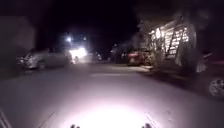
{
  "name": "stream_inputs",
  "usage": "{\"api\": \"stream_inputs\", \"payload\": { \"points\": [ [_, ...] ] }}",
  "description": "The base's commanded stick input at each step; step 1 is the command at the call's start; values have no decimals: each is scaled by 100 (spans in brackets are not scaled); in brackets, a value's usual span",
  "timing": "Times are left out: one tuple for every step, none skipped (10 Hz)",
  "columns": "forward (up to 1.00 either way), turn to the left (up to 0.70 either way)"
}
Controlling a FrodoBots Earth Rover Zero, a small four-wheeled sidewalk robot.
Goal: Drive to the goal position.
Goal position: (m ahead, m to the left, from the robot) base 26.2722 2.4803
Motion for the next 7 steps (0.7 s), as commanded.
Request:
{"api": "stream_inputs", "payload": {
  "points": [
    [85,0],
    [85,0],
    [85,0],
    [85,0],
    [85,0],
    [85,0],
    [85,0]
  ]
}}
